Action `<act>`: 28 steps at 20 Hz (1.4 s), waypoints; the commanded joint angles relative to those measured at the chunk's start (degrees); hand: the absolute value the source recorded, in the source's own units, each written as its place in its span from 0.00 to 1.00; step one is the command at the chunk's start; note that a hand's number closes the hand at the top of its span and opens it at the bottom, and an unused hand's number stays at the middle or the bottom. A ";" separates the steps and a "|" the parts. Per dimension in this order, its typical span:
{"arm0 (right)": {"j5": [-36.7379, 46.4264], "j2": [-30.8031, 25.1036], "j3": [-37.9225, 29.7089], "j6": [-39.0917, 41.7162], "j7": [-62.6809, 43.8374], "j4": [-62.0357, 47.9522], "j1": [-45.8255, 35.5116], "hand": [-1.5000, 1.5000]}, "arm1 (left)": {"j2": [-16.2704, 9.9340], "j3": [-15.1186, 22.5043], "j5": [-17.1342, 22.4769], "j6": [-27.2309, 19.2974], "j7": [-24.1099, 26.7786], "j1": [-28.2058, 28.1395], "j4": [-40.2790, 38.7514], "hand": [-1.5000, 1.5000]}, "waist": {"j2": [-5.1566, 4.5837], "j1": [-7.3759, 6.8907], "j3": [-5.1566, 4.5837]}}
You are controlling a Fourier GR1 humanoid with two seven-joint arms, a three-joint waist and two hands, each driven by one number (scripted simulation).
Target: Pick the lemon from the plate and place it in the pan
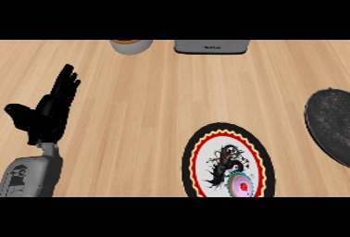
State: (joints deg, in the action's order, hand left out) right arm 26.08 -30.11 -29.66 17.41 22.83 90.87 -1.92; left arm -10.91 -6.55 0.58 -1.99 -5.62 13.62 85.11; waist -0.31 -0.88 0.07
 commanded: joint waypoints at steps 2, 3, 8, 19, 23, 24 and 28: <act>9.72 -2.79 0.99 -12.49 7.76 -18.98 -8.82 1.00 | 2.36 1.76 -1.12 -0.65 2.40 1.02 -2.62 0.50 | -0.37 -0.69 0.07; 8.70 -6.17 -0.73 -12.06 9.97 -25.07 -12.16 1.00 | 1.22 1.48 -0.77 0.56 2.75 0.14 -1.73 0.50 | -0.51 -1.49 0.12; 12.30 -7.75 0.99 -18.48 14.78 -45.83 -23.31 1.00 | 1.59 1.52 -1.24 -0.43 0.79 2.92 -2.99 0.50 | -0.66 -2.01 0.17; 15.11 -8.63 4.45 -7.35 17.35 -69.90 -30.97 0.00 | 0.25 0.37 0.51 1.47 0.41 3.46 -1.92 0.50 | -0.99 -2.98 0.25; 15.36 -9.26 4.07 -7.25 23.81 -75.63 -32.54 0.00 | 1.77 1.32 -0.54 0.15 1.54 0.63 -0.86 0.50 | -0.81 -2.47 0.29; 15.62 -10.93 4.01 -6.55 24.23 -76.18 -33.57 0.00 | 1.42 1.48 0.01 0.54 -0.90 1.80 0.84 0.50 | -0.90 -2.90 0.36; 10.97 -10.56 -0.65 -7.05 30.02 -77.61 -33.81 0.00 | 2.48 2.03 -2.28 -1.81 0.76 3.20 -1.20 0.50 | -0.97 -1.64 0.39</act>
State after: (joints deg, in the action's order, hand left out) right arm 39.53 -39.67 -27.72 9.12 48.30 15.77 -35.04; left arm -9.39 -5.30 -0.33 -2.11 -4.42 15.64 83.93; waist -1.27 -3.14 0.40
